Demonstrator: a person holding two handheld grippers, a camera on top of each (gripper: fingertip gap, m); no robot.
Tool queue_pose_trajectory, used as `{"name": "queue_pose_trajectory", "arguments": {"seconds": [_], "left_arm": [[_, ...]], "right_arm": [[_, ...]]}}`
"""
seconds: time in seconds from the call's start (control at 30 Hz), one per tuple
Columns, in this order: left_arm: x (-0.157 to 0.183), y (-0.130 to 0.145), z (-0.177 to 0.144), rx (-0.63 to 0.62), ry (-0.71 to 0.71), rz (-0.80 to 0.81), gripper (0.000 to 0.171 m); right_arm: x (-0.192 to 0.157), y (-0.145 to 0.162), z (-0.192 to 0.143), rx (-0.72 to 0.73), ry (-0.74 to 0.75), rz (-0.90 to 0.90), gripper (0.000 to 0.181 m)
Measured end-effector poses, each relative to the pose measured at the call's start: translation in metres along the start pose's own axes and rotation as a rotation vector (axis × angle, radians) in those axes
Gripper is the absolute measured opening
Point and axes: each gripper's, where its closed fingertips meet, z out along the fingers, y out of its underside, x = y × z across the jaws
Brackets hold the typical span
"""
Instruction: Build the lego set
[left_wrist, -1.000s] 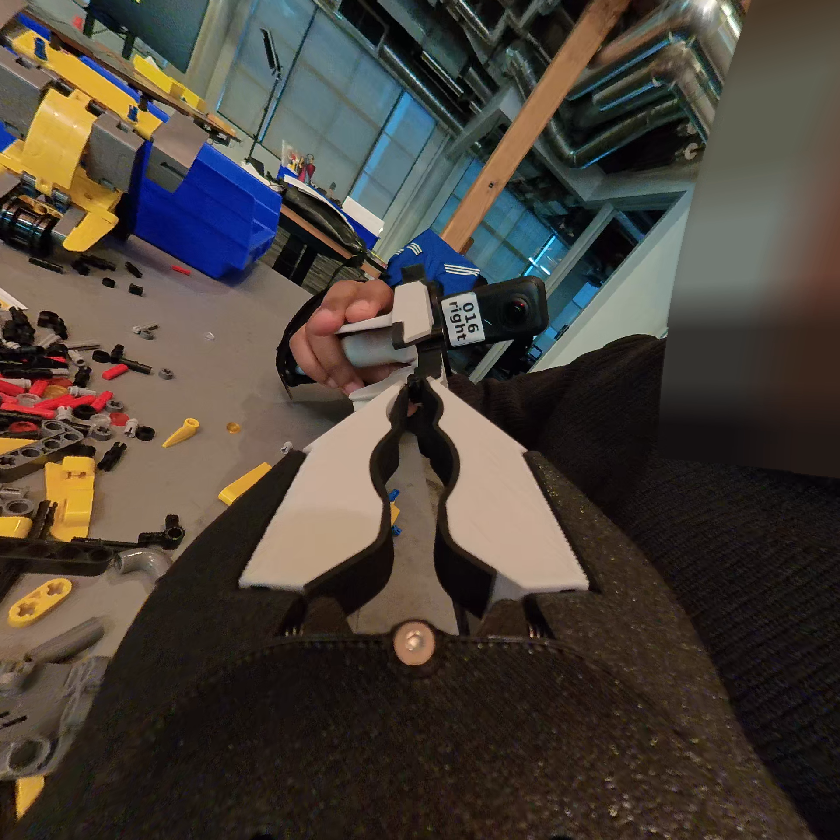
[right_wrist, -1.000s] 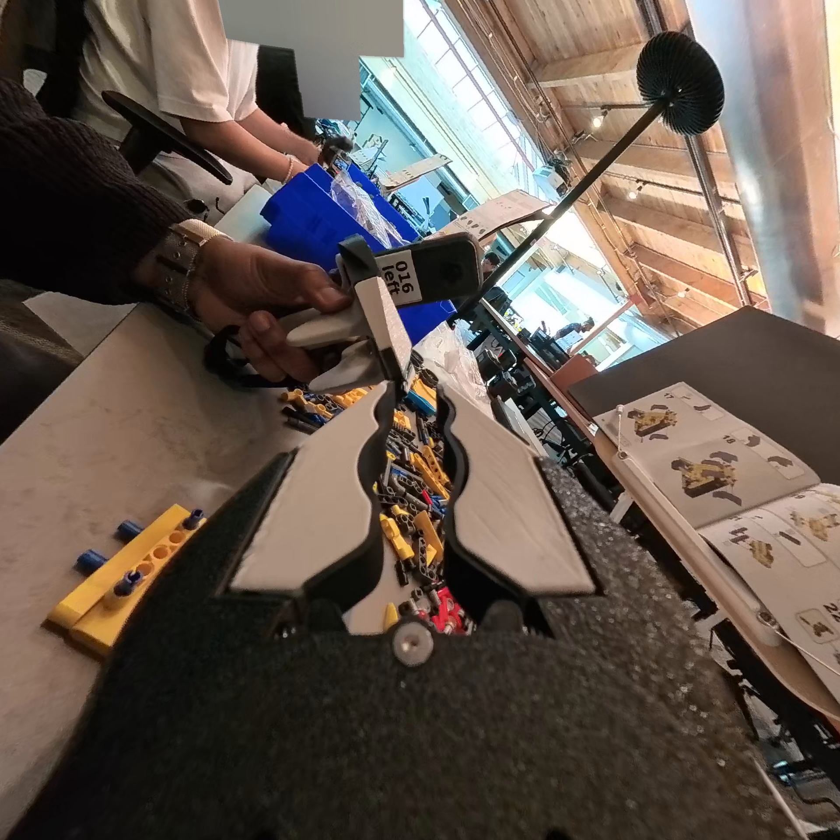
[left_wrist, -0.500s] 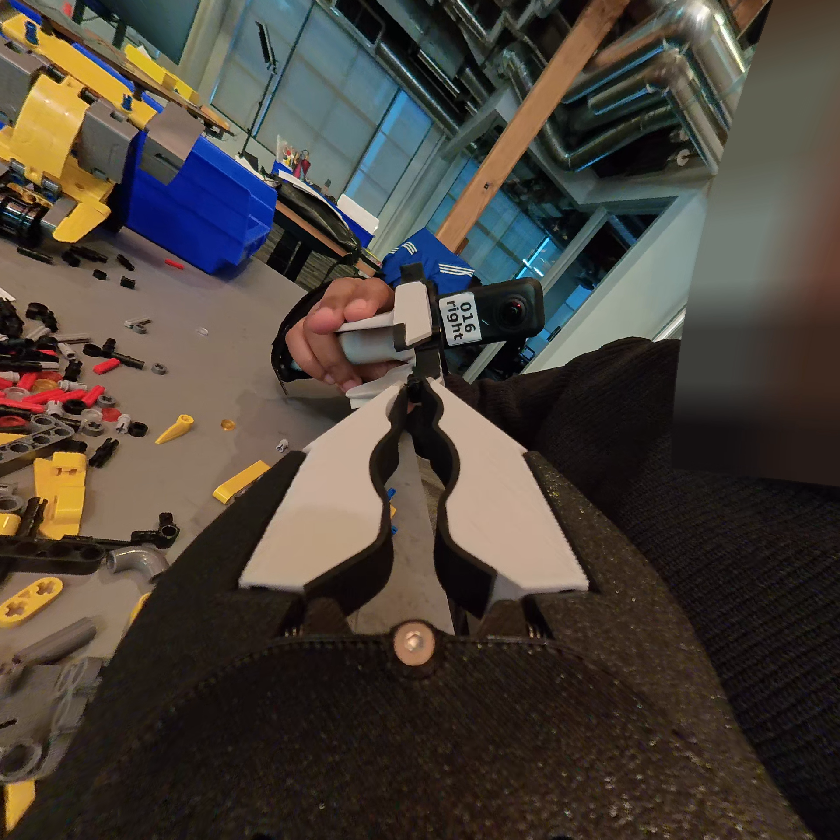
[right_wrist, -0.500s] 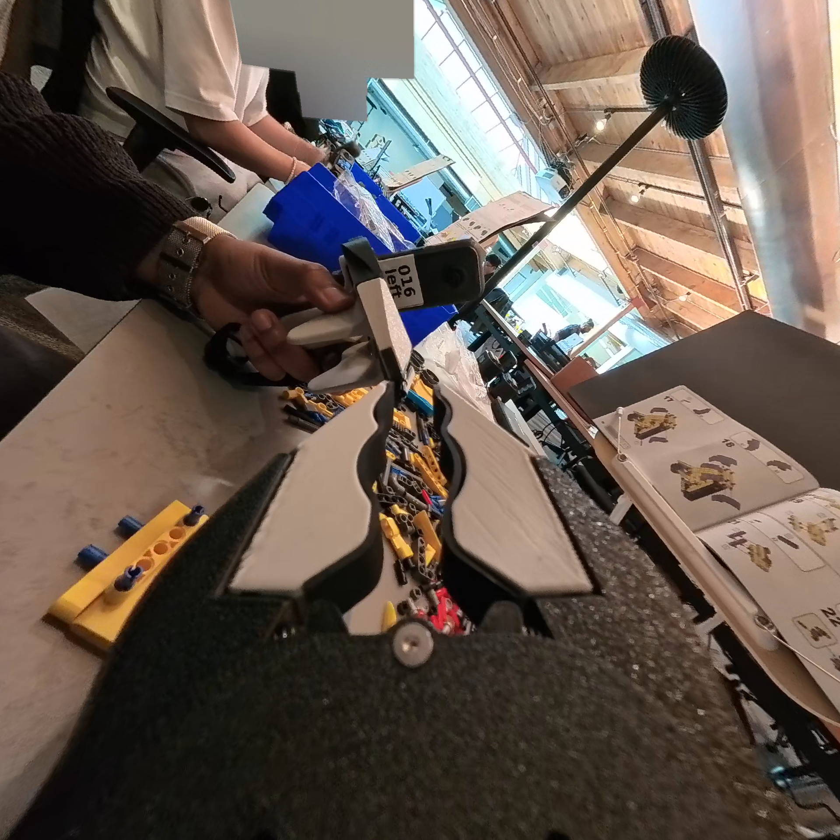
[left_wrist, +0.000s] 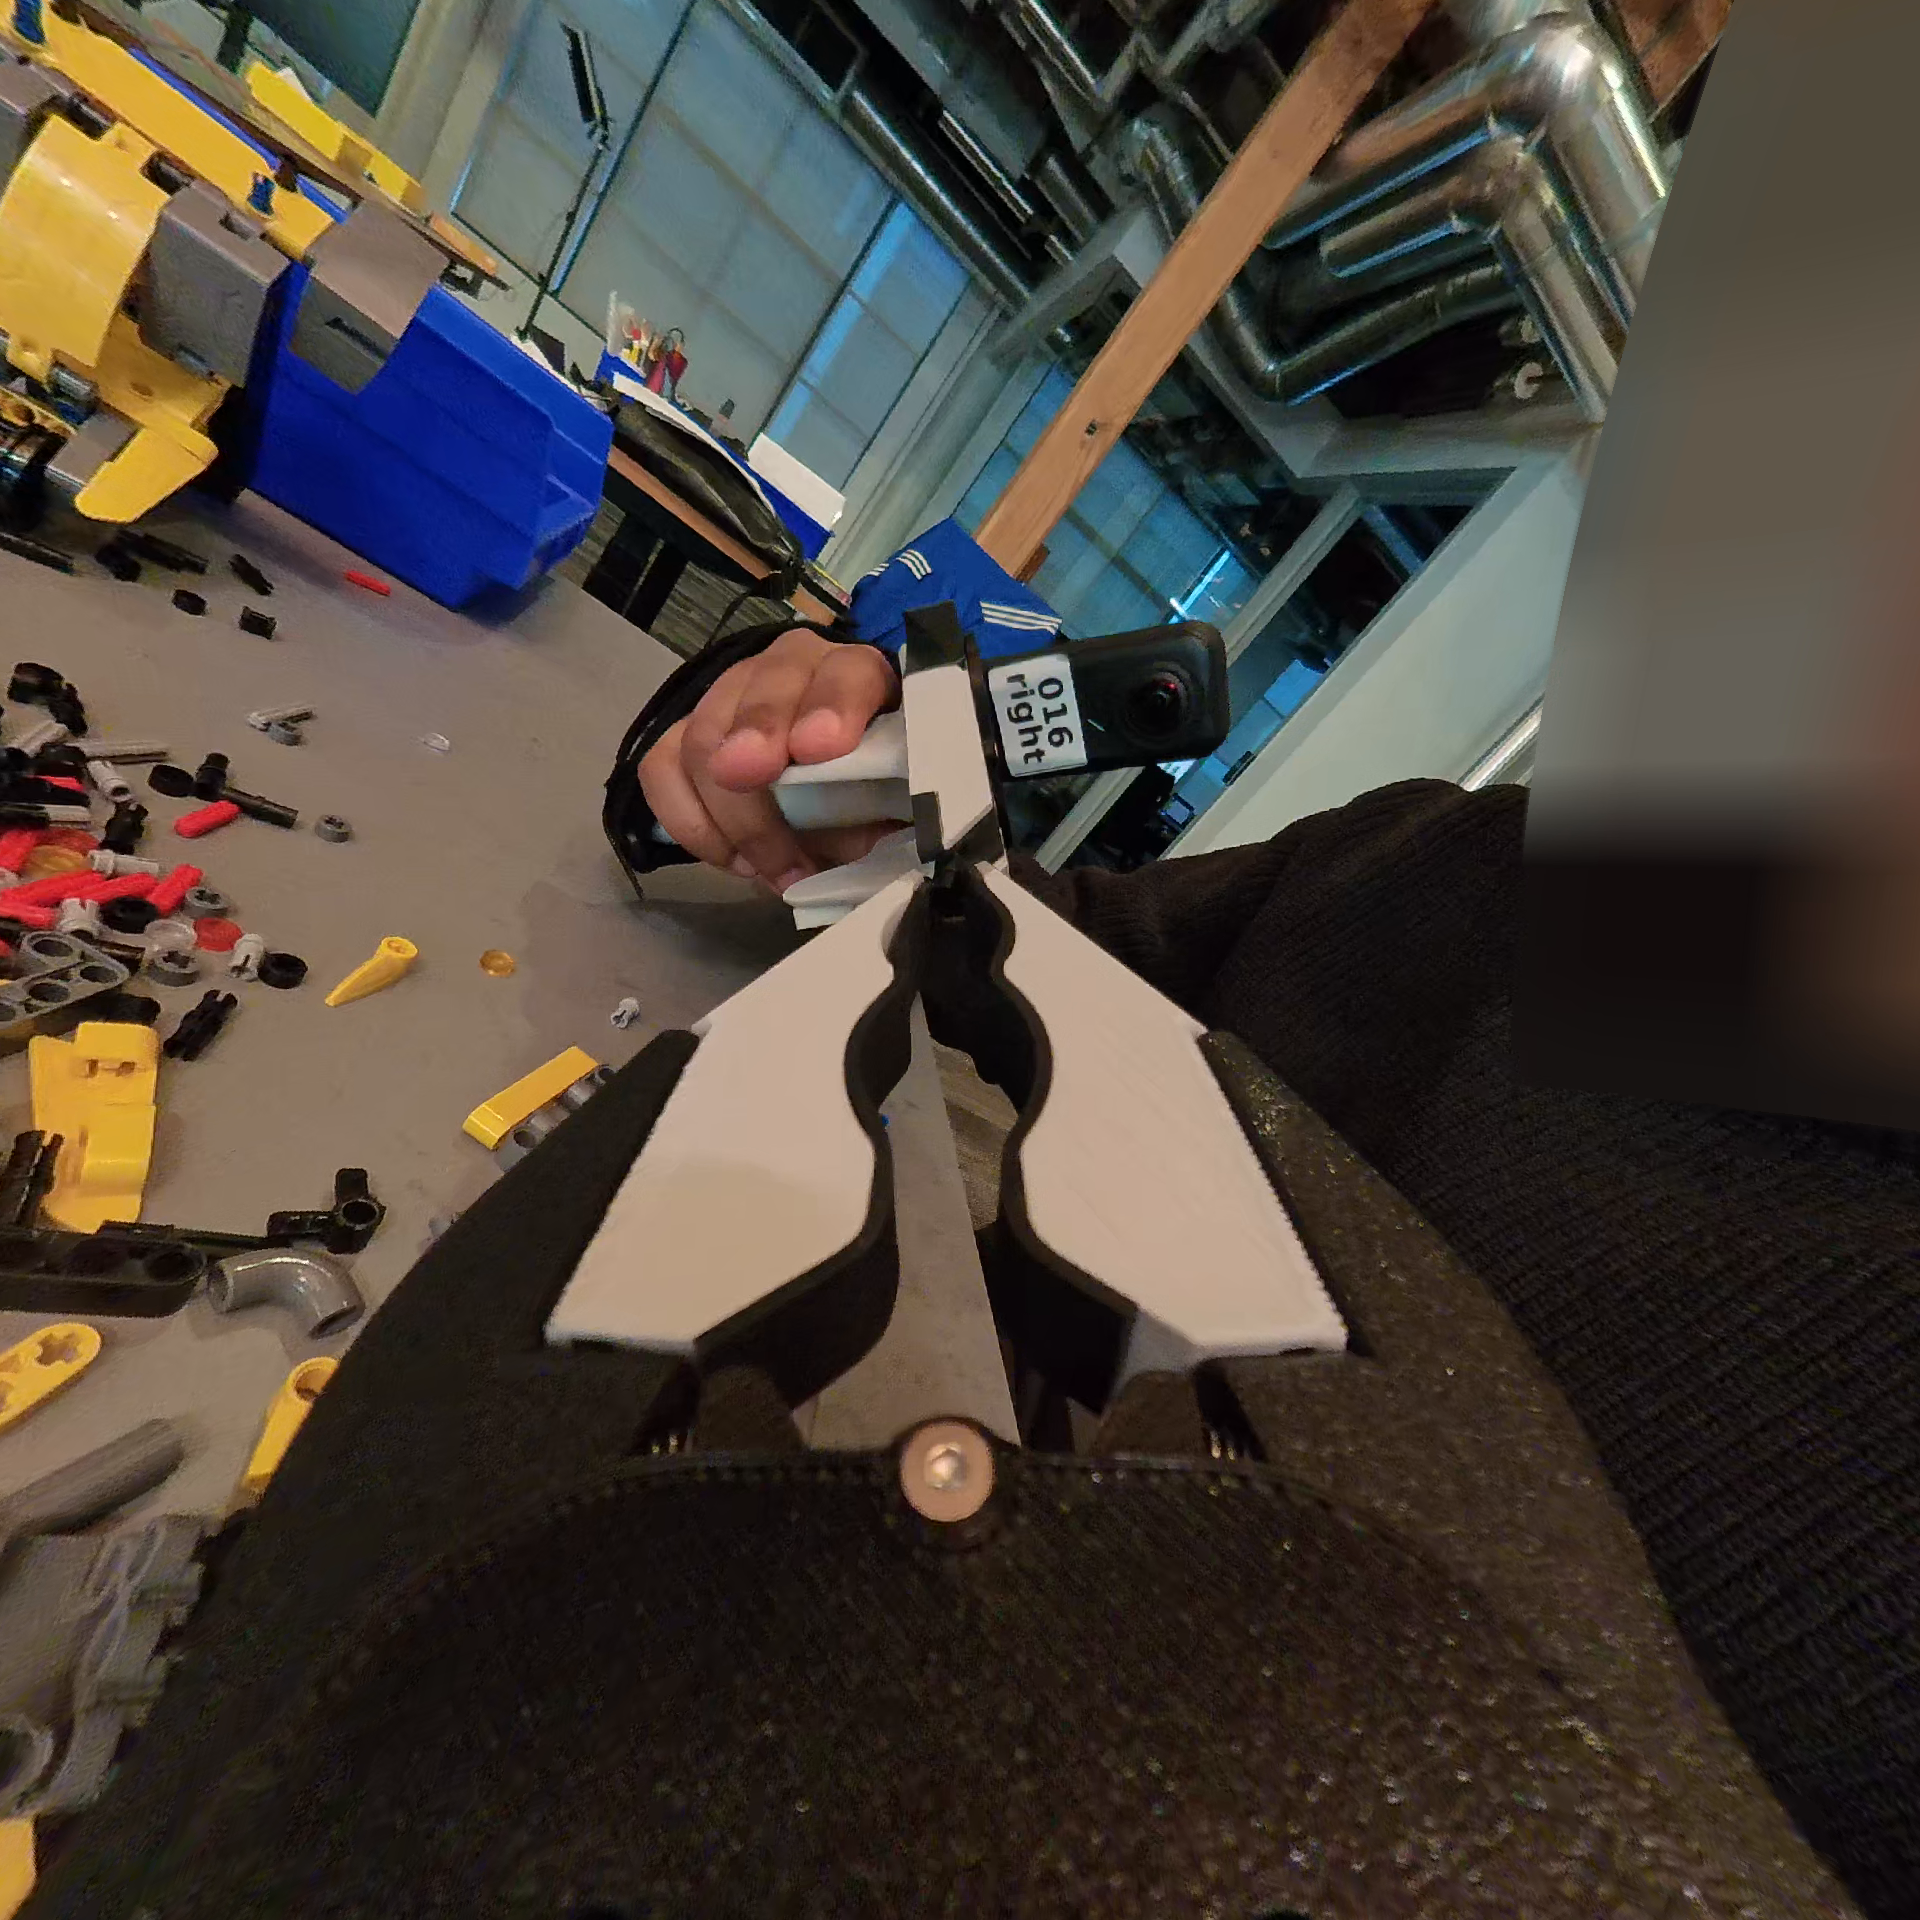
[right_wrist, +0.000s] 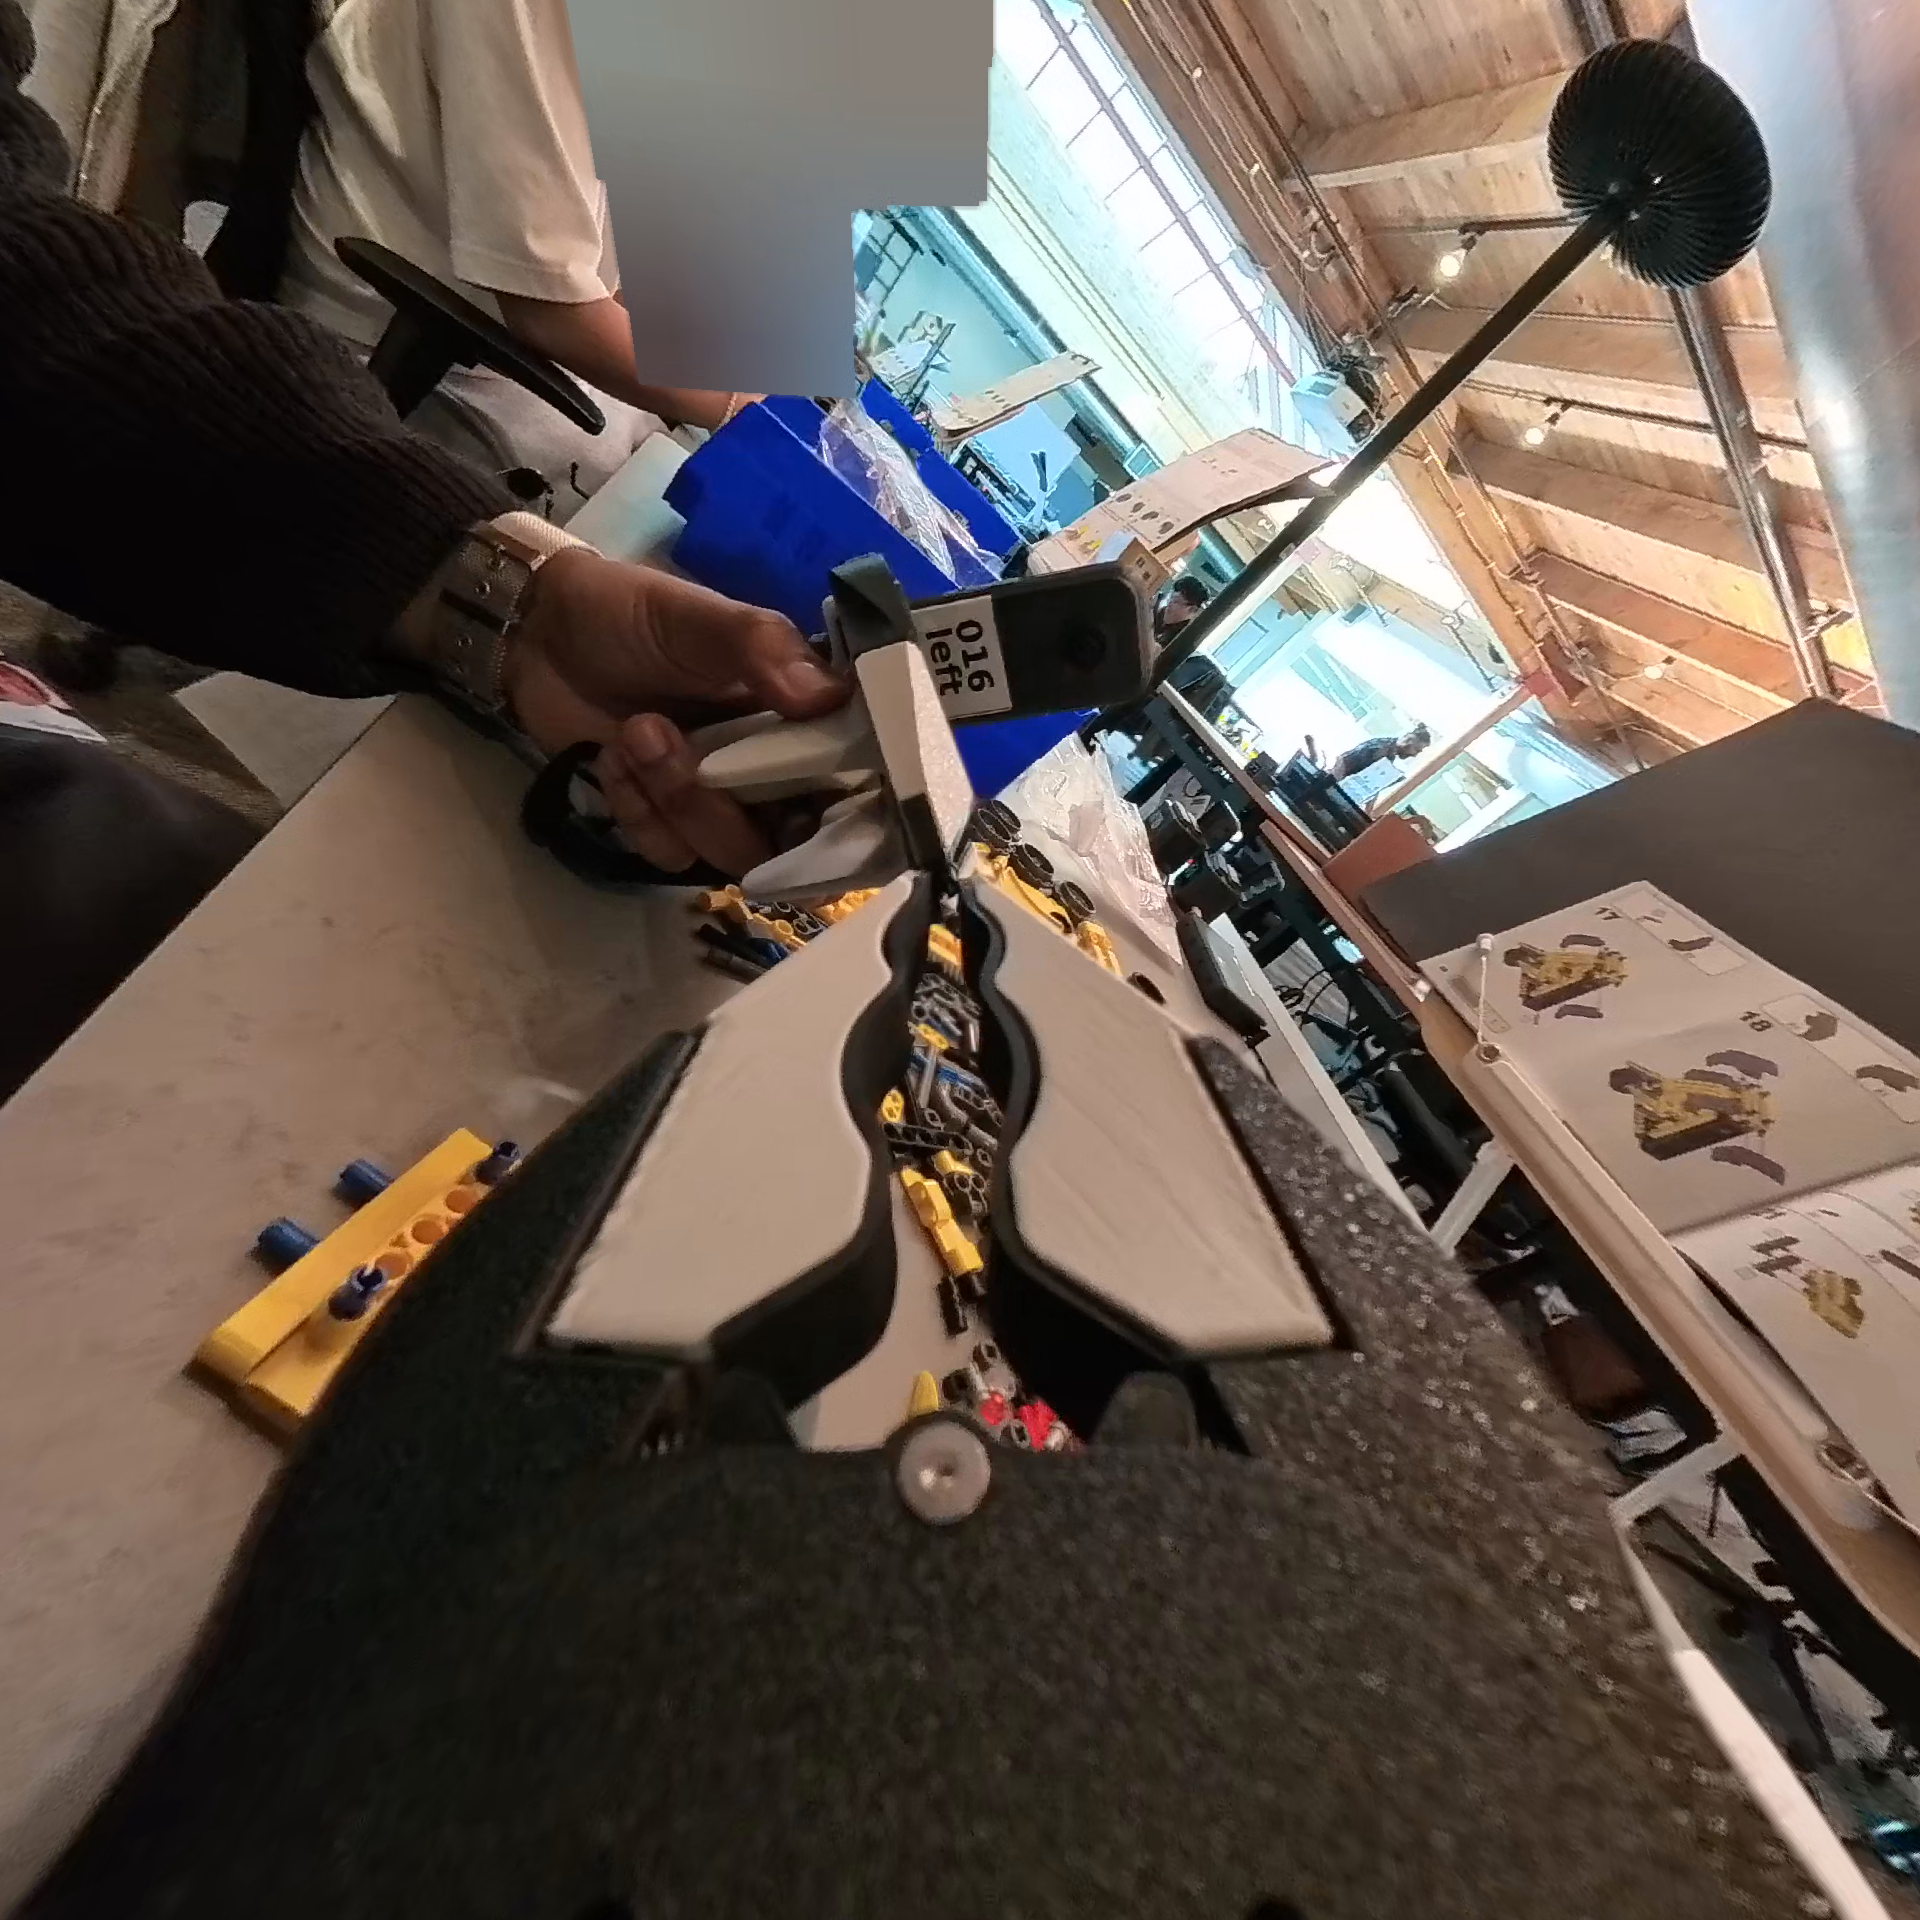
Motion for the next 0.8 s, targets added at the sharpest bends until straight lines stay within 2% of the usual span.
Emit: {"name": "queue_pose_trajectory", "arguments": {"seconds": [0.13, 0.23, 0.37, 0.8], "left_arm": [[-0.0006, -0.0039, -0.0015, 0.025, -0.003, -0.002, 0.012], [0.0004, -0.0044, -0.0013, 0.028, 0.002, -0.002, 0.013], [0.0010, -0.0051, -0.0018, 0.030, -0.003, 0.013, 0.003], [0.0025, -0.0019, 0.0011, 0.008, -0.003, 0.027, 0.002]], "right_arm": [[0.0054, -0.0032, -0.0022, 0.015, 0.011, 0.031, 0.002], [0.0048, -0.0023, -0.0021, 0.009, 0.005, 0.033, 0.003], [0.0012, -0.0008, -0.0008, 0.002, -0.011, 0.032, 0.002], [0.0004, -0.0024, -0.0010, 0.009, -0.019, 0.043, 0.003]]}}
